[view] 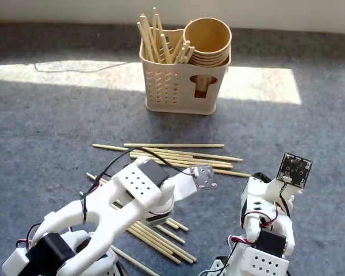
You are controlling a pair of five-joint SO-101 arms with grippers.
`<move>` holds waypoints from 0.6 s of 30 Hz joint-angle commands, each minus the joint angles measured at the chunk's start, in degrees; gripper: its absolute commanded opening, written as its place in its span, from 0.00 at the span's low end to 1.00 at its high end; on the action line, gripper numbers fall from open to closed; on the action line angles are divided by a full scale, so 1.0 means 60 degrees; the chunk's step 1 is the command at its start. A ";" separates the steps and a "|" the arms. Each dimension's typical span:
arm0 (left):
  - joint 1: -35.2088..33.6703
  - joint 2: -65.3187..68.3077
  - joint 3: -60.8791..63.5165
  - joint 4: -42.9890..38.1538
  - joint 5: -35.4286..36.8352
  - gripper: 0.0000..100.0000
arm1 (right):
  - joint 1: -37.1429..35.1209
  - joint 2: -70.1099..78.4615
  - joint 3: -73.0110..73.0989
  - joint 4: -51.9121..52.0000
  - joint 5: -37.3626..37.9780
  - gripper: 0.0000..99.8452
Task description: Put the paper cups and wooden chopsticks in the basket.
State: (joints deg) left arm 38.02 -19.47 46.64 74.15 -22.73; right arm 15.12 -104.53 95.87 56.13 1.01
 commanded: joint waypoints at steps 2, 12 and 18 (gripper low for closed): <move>-0.0168 -0.0330 0.0696 -0.0982 -0.0205 0.14 | 0.0110 -0.0110 0.1136 -0.0242 -0.0029 0.01; -0.1458 -0.0330 0.1443 -0.2462 -0.0220 0.14 | 0.0110 -0.0110 0.1136 -0.0242 -0.0029 0.01; -0.2015 -0.0330 0.1443 -0.3062 -0.0161 0.14 | 0.0110 -0.0110 0.1136 -0.0242 -0.0029 0.01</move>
State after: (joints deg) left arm 28.44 -19.91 55.43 58.07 -23.60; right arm 15.12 -104.53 95.87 56.13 1.01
